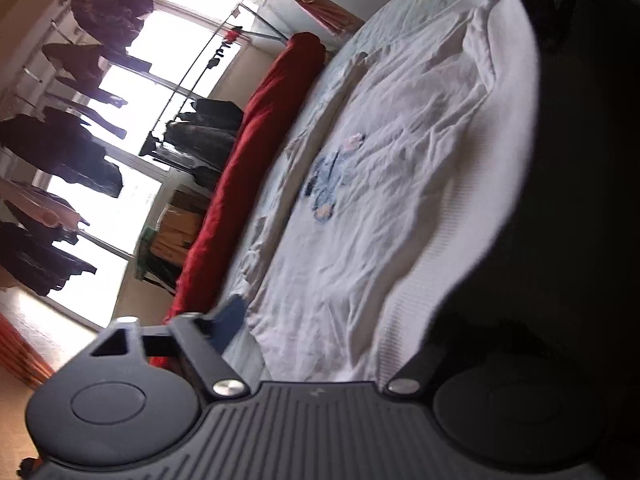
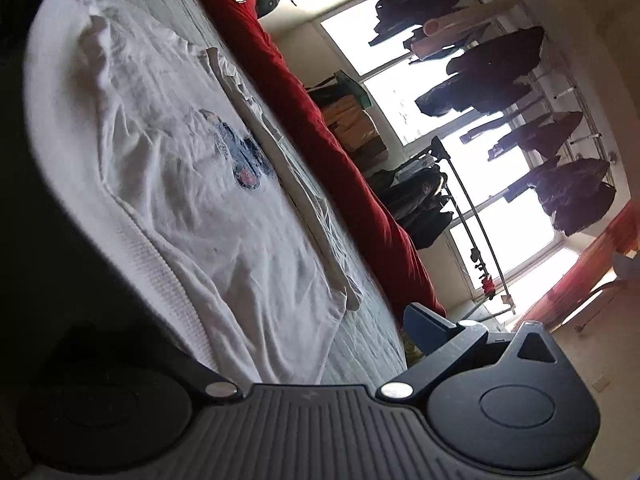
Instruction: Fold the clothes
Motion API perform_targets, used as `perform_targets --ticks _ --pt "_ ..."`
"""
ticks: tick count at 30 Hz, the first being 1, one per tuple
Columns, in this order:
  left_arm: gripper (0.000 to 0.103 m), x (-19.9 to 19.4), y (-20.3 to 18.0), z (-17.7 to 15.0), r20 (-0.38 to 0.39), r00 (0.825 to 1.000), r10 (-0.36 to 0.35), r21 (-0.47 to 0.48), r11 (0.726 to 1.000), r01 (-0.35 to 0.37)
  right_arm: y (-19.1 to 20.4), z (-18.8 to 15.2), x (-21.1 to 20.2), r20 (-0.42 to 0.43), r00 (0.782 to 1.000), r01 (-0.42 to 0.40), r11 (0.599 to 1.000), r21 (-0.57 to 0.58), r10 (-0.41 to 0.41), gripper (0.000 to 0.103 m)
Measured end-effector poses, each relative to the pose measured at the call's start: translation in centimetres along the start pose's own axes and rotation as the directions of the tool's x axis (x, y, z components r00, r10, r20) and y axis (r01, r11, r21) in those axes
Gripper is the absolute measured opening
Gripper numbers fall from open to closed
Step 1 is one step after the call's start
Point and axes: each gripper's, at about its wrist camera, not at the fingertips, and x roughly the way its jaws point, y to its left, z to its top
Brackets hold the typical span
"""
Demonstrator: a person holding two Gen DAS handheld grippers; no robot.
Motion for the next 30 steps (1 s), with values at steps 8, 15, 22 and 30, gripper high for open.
perform_targets --ticks 8,15,22,30 --pt "0.070 1.3 -0.3 0.6 -0.009 1.000 -0.016 0.061 0.998 0.016 -0.5 1.0 1.1 0.003 1.000 -0.031 0.999 -0.025 0.031 0.103" --pt "0.070 0.9 0.5 0.5 -0.003 1.000 0.019 -0.004 1.000 -0.019 -0.8 1.0 0.9 0.015 0.998 0.055 0.998 -0.013 -0.055 0.103" --pt "0.070 1.4 1.8 1.4 -0.014 0.997 0.076 -0.037 0.996 -0.077 -2.0 1.4 1.3 0.055 0.983 0.177 0.984 -0.036 -0.175 0.103" --pt "0.071 2.7 5.4 2.0 -0.020 0.996 0.085 -0.069 0.994 -0.086 -4.1 2.7 3.4 0.067 0.980 0.189 0.981 -0.033 -0.187 0.103"
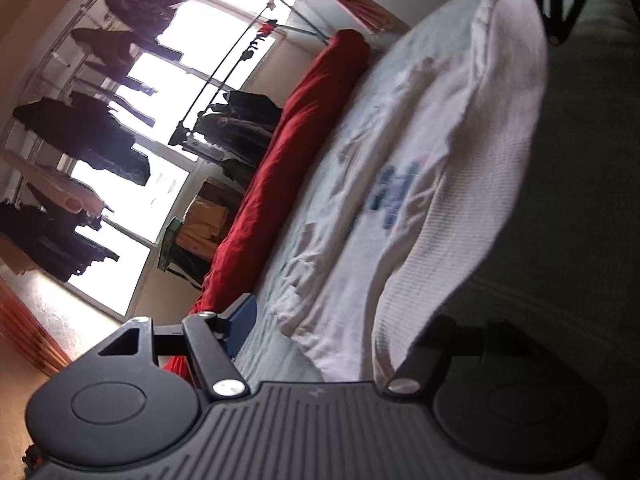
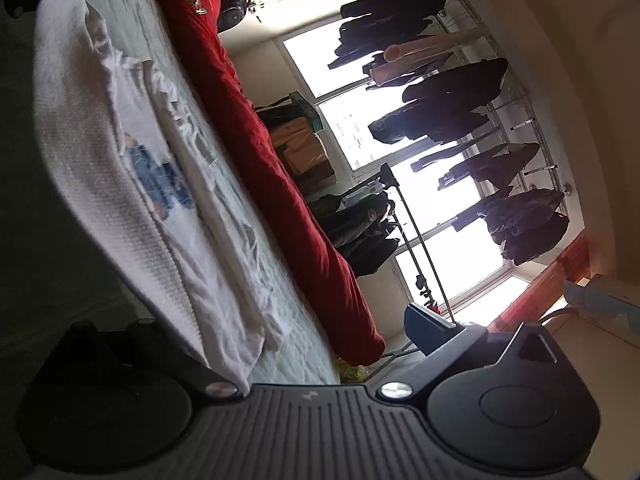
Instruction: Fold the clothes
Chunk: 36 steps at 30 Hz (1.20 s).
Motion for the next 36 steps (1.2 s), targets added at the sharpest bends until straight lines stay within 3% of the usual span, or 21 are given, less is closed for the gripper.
perform_targets --ticks 8,36 --pt "0.071 3.9 2.3 1.1 -0.010 0.998 0.068 -0.013 0.998 -0.068 -1.3 0.9 4.5 0.002 0.998 0.059 0.998 -0.010 -0.059 0.103" --pt "0.071 17.1 5.0 3.1 0.030 0.987 0.158 0.027 0.987 -0.158 -1.4 -0.8 18.4 -0.112 0.975 0.196 0.979 0.048 -0.190 0.103"
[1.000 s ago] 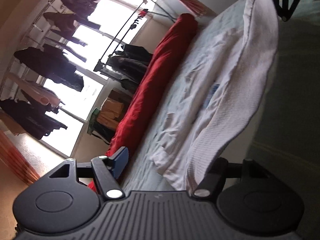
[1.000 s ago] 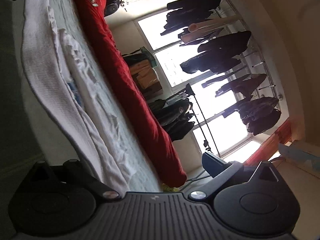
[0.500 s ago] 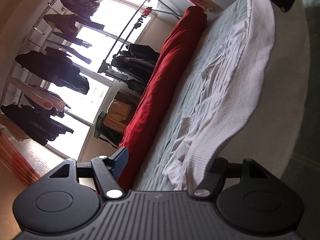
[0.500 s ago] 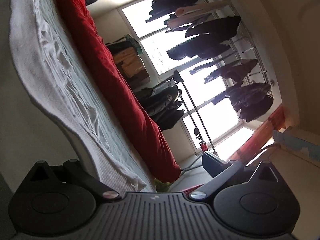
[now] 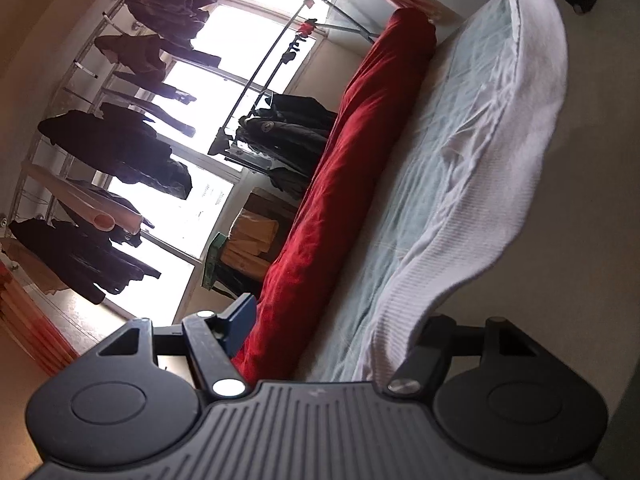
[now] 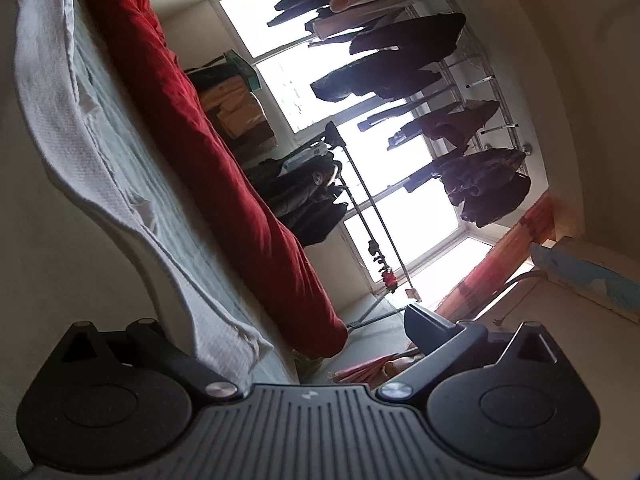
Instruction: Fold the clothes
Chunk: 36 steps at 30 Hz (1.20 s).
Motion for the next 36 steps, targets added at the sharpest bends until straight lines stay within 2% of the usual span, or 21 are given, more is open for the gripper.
perform_targets --ticks 6,12,15,18,23,26,27,29,31,33,35,36 --pt "0.071 3.9 0.4 0.3 -0.013 1.000 0.006 -0.026 1.000 -0.006 0.5 0.4 4.1 -0.013 1.000 0.018 1.000 -0.006 -0.018 0.103" --pt "0.071 8.5 -0.2 -0.3 -0.075 0.993 -0.088 -0.098 0.992 0.080 2.3 0.5 8.0 -0.038 0.999 -0.024 0.999 -0.037 0.023 0.103" --pt "0.071 10.2 -0.7 -0.6 -0.095 0.987 -0.132 -0.101 0.987 0.123 3.3 0.2 9.3 -0.063 0.996 -0.064 0.997 -0.044 0.061 0.103" --pt "0.071 11.3 -0.6 -0.8 -0.104 0.976 -0.190 -0.124 0.976 0.177 3.3 -0.1 10.0 -0.076 0.993 -0.090 0.996 -0.023 0.088 0.103" --pt "0.073 13.0 0.8 -1.3 -0.112 0.955 -0.273 -0.226 0.943 0.243 2.0 -0.4 11.8 -0.124 0.979 -0.157 0.986 0.064 0.164 0.103" --pt "0.073 14.0 1.5 -1.4 -0.123 0.937 -0.328 -0.286 0.916 0.283 1.7 -0.5 13.0 -0.163 0.964 -0.196 0.975 0.108 0.211 0.103" --pt "0.073 14.4 1.6 -1.6 -0.136 0.924 -0.358 -0.298 0.904 0.307 1.6 -0.5 13.5 -0.178 0.958 -0.206 0.970 0.126 0.227 0.103" --pt "0.073 14.9 1.7 -1.8 -0.155 0.897 -0.414 -0.322 0.879 0.351 1.0 -0.8 14.6 -0.221 0.928 -0.262 0.946 0.189 0.301 0.103" --pt "0.073 14.9 2.3 -2.4 -0.155 0.873 -0.463 -0.341 0.854 0.393 0.2 -1.1 15.8 -0.258 0.884 -0.323 0.908 0.269 0.391 0.103" --pt "0.075 14.8 3.5 -3.0 -0.143 0.850 -0.507 -0.380 0.821 0.426 -1.3 -1.5 17.0 -0.266 0.827 -0.393 0.847 0.358 0.496 0.103" --pt "0.075 14.6 5.1 -3.5 -0.113 0.796 -0.595 -0.434 0.750 0.499 -2.8 -1.9 17.7 -0.251 0.757 -0.478 0.773 0.416 0.603 0.103" --pt "0.077 14.5 5.9 -3.7 -0.092 0.781 -0.618 -0.455 0.724 0.519 -3.6 -2.0 17.8 -0.229 0.724 -0.522 0.734 0.435 0.651 0.103"
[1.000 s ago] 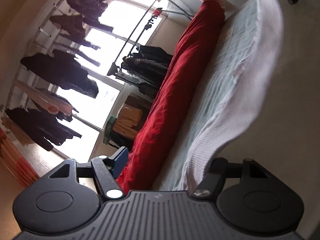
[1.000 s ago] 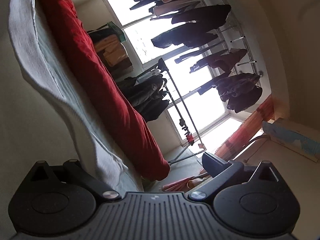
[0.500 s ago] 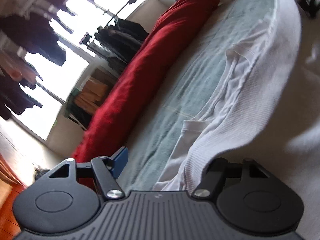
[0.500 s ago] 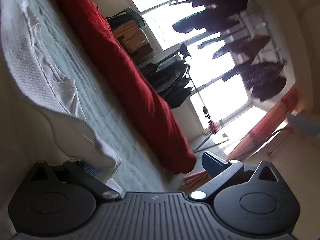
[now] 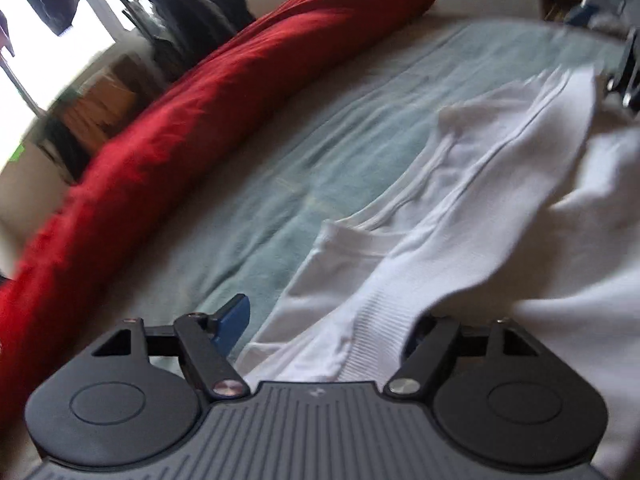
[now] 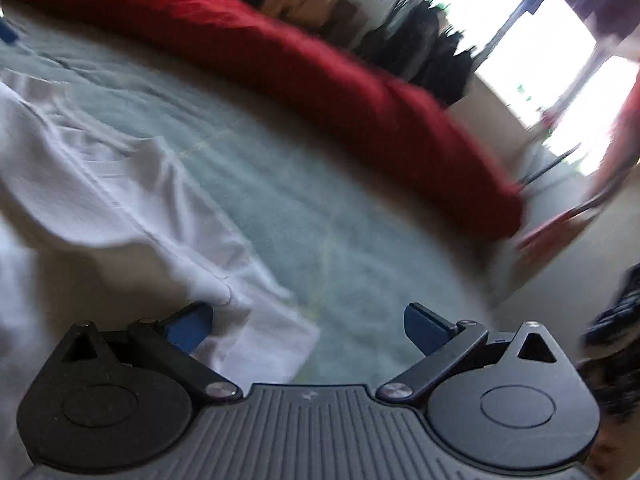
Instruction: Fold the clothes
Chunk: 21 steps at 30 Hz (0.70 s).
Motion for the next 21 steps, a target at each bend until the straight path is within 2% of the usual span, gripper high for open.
perform_targets --ticks 2,3,6,8,10,12,15,16,18,20,21 --pt "0.077 -0.8 1.4 0.2 0.000 0.999 -0.042 -0.056 0.998 0.042 -0.8 0.0 -0.7 0.011 0.996 -0.093 0.996 0.006 0.093 0.103" --pt "0.079 -0.8 2.0 0.3 -0.001 0.999 -0.042 -0.091 0.995 0.042 -0.9 -0.1 -0.9 0.019 0.994 -0.112 0.994 0.016 0.112 0.103" --pt "0.079 0.7 3.7 1.3 -0.029 1.000 -0.006 -0.205 0.979 0.000 -1.5 0.4 0.3 0.032 0.997 -0.079 0.993 0.085 0.076 0.103" --pt "0.079 1.5 5.1 1.3 -0.044 0.999 -0.024 -0.325 0.946 0.008 -2.5 0.9 1.9 0.027 0.998 -0.066 0.984 0.166 0.062 0.103" --pt "0.079 2.3 6.3 1.4 -0.055 0.997 -0.047 -0.437 0.899 0.019 -3.4 1.3 3.4 0.015 0.998 -0.060 0.965 0.254 0.058 0.103" --pt "0.079 2.3 7.1 1.0 -0.044 0.995 -0.086 -0.501 0.864 0.053 -4.3 1.2 4.2 0.000 0.997 -0.071 0.937 0.343 0.075 0.103" --pt "0.078 0.6 7.2 0.1 -0.009 0.997 -0.076 -0.509 0.859 0.061 -5.2 0.2 2.6 0.062 0.988 -0.157 0.897 0.414 0.144 0.103" --pt "0.078 -0.1 7.1 -0.2 -0.002 0.998 -0.070 -0.518 0.853 0.059 -5.4 -0.2 1.7 0.091 0.981 -0.194 0.885 0.424 0.171 0.103" --pt "0.078 -1.8 6.7 -1.0 0.031 0.994 -0.101 -0.542 0.834 0.101 -5.7 -1.0 0.1 0.142 0.959 -0.282 0.852 0.441 0.244 0.103" --pt "0.078 -3.4 5.8 -2.0 0.071 0.986 -0.148 -0.553 0.817 0.162 -5.7 -1.7 -1.7 0.201 0.913 -0.407 0.796 0.448 0.354 0.103" --pt "0.078 -4.1 5.0 -2.6 0.088 0.982 -0.168 -0.545 0.817 0.189 -5.3 -2.1 -2.6 0.232 0.877 -0.480 0.756 0.446 0.421 0.103"
